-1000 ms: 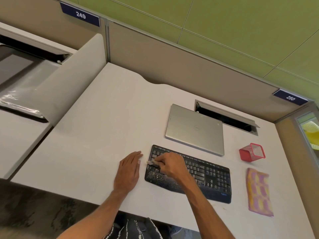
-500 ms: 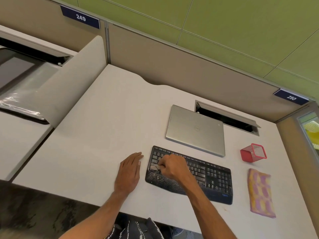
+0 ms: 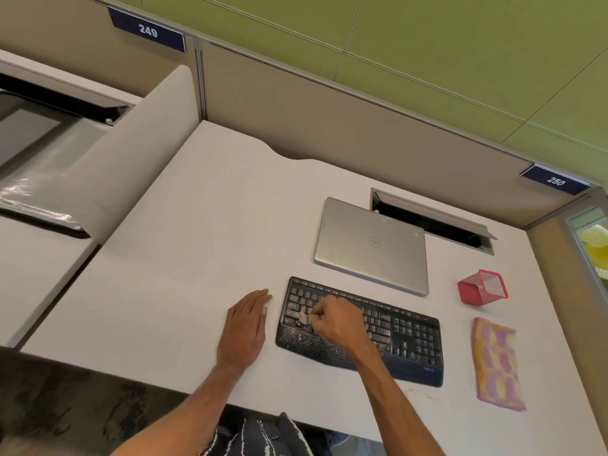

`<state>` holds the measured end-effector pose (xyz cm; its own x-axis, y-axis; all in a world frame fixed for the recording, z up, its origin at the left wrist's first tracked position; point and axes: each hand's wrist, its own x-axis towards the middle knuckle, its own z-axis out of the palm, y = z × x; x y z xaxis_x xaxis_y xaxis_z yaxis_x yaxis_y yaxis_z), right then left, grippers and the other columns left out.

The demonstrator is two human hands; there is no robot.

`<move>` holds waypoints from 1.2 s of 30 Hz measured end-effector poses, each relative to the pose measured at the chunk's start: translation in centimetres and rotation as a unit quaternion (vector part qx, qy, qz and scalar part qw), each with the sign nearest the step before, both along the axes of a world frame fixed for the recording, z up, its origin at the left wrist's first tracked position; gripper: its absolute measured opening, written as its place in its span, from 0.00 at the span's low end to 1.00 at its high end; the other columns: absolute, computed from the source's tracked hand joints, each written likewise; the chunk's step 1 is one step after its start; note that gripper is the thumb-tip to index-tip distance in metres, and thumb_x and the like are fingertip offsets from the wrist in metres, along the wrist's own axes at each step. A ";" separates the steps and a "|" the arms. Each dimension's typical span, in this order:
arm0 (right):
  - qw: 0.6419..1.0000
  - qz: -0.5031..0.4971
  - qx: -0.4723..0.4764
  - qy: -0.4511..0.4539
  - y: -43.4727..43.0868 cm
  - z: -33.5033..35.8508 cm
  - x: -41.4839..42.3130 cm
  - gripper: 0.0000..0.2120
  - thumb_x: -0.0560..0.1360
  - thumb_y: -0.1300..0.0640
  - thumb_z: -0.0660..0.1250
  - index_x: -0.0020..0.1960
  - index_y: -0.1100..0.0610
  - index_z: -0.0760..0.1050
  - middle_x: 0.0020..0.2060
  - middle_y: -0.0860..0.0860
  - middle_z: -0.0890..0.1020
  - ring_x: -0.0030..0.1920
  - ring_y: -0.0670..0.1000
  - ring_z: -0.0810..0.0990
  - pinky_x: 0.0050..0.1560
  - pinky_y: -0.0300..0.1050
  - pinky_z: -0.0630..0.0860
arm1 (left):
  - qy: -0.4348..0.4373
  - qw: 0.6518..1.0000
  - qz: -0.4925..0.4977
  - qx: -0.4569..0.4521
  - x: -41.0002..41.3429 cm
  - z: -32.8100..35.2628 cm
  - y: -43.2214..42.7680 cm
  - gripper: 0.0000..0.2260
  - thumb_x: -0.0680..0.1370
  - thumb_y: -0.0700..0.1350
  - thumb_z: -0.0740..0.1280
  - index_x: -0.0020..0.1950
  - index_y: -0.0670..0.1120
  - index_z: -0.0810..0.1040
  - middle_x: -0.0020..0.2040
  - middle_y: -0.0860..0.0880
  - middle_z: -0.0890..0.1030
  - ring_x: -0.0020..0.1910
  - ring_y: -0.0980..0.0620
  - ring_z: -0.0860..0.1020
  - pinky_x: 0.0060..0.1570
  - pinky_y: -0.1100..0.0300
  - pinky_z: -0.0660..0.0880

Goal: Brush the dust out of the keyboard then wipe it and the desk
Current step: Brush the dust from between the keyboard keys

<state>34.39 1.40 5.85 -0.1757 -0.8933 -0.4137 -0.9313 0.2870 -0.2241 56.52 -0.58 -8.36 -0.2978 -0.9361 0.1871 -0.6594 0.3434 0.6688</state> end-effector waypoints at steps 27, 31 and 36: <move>1.000 -0.027 -0.012 -0.004 -0.1 0.2 0.5 0.08 0.79 0.55 0.68 0.44 0.50 0.85 0.39 0.41 0.86 0.25 0.40 0.75 0.30 0.35 0.71 | -0.005 1.000 -0.002 0.003 0.0 0.4 0.1 0.18 0.90 0.49 0.55 0.77 0.52 0.77 0.77 0.57 0.76 0.78 0.57 0.71 0.77 0.57 0.66; 0.999 -0.029 -0.036 0.019 0.6 -0.6 0.8 0.10 0.80 0.56 0.66 0.42 0.51 0.84 0.38 0.42 0.86 0.24 0.40 0.72 0.29 0.35 0.70 | -0.003 1.000 -0.002 0.004 0.0 0.3 0.1 0.18 0.90 0.49 0.55 0.77 0.52 0.77 0.77 0.57 0.76 0.78 0.57 0.71 0.77 0.57 0.66; 1.000 0.006 -0.006 0.007 0.6 -0.2 0.5 0.09 0.80 0.52 0.69 0.44 0.49 0.85 0.41 0.39 0.87 0.24 0.41 0.73 0.29 0.34 0.70 | -0.005 1.000 -0.005 0.003 0.1 0.1 0.0 0.18 0.90 0.49 0.55 0.77 0.53 0.77 0.77 0.57 0.76 0.78 0.57 0.71 0.77 0.57 0.66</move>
<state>34.86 1.98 5.69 -0.1716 -0.9004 -0.3997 -0.9377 0.2737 -0.2140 56.61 -0.53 -8.25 -0.3095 -0.9338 0.1796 -0.6617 0.3472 0.6645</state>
